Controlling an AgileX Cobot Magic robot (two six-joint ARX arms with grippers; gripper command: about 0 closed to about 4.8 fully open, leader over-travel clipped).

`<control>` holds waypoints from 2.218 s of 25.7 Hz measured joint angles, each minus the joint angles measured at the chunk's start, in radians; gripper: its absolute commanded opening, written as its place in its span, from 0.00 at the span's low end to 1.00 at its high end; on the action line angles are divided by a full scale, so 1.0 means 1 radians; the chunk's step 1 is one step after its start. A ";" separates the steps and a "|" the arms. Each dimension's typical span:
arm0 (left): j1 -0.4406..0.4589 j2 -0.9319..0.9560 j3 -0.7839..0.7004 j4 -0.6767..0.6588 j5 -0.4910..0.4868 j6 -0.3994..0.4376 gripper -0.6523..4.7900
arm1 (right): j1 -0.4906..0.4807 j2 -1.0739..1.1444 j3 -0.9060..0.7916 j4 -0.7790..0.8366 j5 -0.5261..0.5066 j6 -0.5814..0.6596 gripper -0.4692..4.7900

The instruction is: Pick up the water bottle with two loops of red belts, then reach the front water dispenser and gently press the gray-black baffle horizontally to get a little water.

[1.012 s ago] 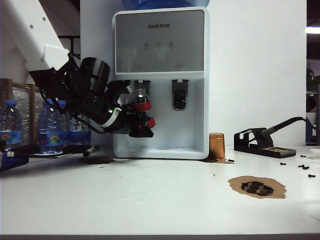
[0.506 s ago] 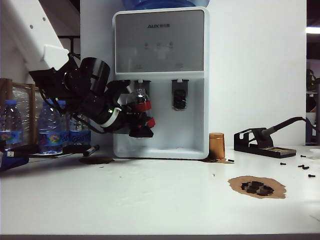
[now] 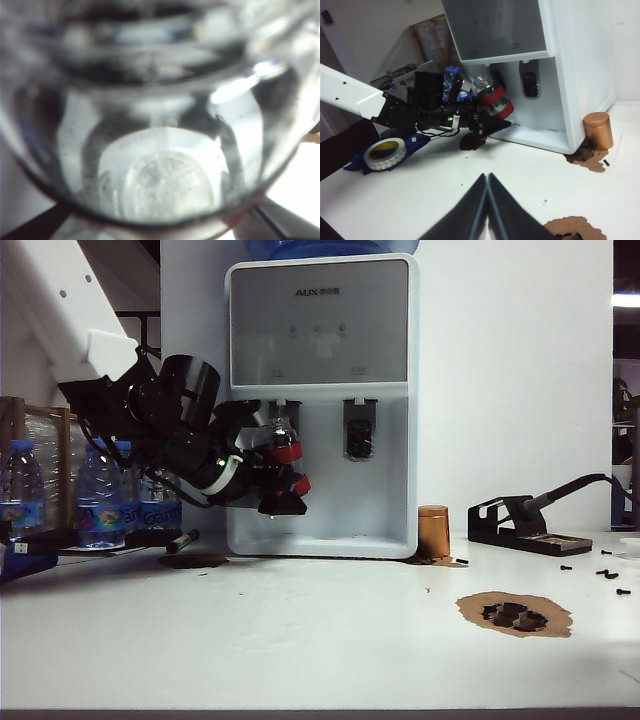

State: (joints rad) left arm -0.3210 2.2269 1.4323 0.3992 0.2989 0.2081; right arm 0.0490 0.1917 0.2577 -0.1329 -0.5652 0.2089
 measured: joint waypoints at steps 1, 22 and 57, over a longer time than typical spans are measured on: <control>0.000 0.000 0.000 0.000 0.000 0.000 0.11 | 0.000 0.000 0.001 0.000 -0.001 0.000 0.08; 0.000 0.000 0.000 0.002 0.000 0.000 0.11 | 0.000 -0.001 0.092 0.014 -0.072 0.000 0.08; 0.022 -0.303 -0.371 0.039 0.153 -0.006 0.11 | 0.000 -0.008 0.008 -0.019 -0.037 -0.003 0.08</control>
State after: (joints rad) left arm -0.2989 1.9244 1.0615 0.4385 0.4519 0.2016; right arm 0.0490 0.1837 0.2657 -0.1524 -0.6018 0.2062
